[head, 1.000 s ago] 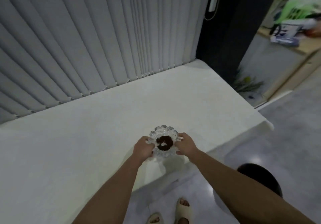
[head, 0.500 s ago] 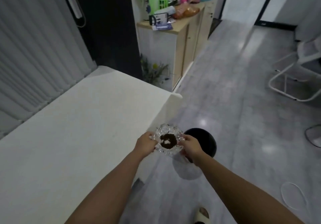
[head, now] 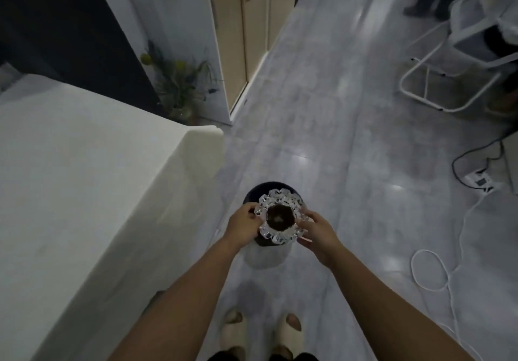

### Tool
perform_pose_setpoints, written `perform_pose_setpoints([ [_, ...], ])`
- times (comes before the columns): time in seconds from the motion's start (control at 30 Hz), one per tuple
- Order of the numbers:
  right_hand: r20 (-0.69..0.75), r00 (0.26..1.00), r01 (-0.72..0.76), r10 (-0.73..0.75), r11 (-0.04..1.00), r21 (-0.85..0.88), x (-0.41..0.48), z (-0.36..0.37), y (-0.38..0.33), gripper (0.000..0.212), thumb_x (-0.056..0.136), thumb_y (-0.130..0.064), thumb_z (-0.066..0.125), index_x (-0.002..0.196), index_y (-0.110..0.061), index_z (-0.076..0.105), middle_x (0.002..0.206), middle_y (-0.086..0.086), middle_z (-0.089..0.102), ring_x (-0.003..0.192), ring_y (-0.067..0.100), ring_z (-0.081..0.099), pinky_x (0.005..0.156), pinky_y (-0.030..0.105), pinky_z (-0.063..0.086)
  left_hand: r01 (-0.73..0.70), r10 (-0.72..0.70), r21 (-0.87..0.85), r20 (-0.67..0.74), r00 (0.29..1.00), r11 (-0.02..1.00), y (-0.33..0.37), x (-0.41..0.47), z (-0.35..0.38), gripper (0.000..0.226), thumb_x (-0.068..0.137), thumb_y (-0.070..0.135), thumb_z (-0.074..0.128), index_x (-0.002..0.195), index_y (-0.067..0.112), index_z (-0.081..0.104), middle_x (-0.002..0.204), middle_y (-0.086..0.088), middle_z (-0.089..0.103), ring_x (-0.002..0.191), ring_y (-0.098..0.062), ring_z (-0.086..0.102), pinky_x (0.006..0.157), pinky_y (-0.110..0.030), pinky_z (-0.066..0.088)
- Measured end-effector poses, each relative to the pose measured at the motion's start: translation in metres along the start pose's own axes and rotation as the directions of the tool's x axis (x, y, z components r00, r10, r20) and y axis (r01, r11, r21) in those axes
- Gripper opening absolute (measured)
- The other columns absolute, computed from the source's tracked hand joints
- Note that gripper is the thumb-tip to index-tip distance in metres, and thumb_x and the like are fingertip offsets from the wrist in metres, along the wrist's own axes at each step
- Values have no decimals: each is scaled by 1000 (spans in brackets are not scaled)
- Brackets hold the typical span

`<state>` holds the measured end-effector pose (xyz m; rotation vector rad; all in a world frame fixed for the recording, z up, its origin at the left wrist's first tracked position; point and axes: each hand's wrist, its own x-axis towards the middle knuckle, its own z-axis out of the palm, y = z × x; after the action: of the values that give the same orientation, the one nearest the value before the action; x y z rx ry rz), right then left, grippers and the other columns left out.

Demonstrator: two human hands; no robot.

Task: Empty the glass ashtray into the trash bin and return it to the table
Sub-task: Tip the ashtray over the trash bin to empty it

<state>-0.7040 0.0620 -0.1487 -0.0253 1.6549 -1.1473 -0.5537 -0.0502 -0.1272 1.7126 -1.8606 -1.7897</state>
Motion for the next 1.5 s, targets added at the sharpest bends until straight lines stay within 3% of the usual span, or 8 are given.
perform_pose_setpoints([
  [0.17,-50,999,1,4,996,84,88,-12,43,34,92,-5,54,124,-15,55,118,14,61,97,29,64,60,32,56,0,0,12,49,999,1000,-40,86,41,37,90,15,61,127,18,54,101,-6,59,85,-21,57,75,-35,51],
  [0.6,-58,933,359,-356,932,48,346,10,156,29,93,-7,51,118,-22,51,111,3,63,95,14,64,88,41,54,-194,149,-221,-202,968,956,-197,327,124,33,93,12,51,109,40,54,120,-1,62,111,-23,62,98,-49,52],
  [0.7,25,829,549,-559,803,-231,371,5,163,30,93,-9,54,115,-28,49,117,3,65,97,11,64,87,39,55,-321,270,-182,-259,927,929,-210,358,125,40,91,8,50,91,48,51,117,-2,67,100,-21,66,91,-51,55],
  [0.9,72,593,679,-802,450,-580,338,-6,149,32,95,-13,51,122,-26,40,121,-2,63,98,9,62,71,15,45,-516,533,141,-305,789,845,-185,331,116,31,97,7,44,107,35,38,103,10,58,69,-2,53,54,-4,41],
  [1.0,98,557,680,-825,386,-624,336,-9,154,30,95,-11,51,122,-21,41,110,1,68,80,14,66,63,18,47,-557,594,208,-239,768,804,-194,322,119,50,95,0,44,132,35,40,121,13,53,100,-3,56,76,3,43],
  [1.1,109,542,666,-833,347,-661,345,-14,162,34,92,-6,52,120,-23,43,97,2,69,72,21,66,61,25,49,-608,657,270,-158,737,747,-203,331,123,56,92,-6,44,135,29,48,131,6,51,118,-6,51,104,-18,44],
  [1.33,114,514,664,-850,310,-680,351,-14,167,37,90,-4,53,118,-25,43,95,9,70,68,22,65,61,36,53,-670,726,300,-139,673,679,-213,346,120,50,92,-6,47,133,22,53,127,5,53,113,0,49,95,3,35],
  [1.5,142,507,671,-850,287,-683,353,-9,173,40,90,-6,54,113,-35,41,83,-8,65,57,2,58,54,11,38,-669,730,314,-139,669,673,-219,345,116,50,92,-6,47,132,22,54,129,2,56,115,-3,52,98,-1,37],
])
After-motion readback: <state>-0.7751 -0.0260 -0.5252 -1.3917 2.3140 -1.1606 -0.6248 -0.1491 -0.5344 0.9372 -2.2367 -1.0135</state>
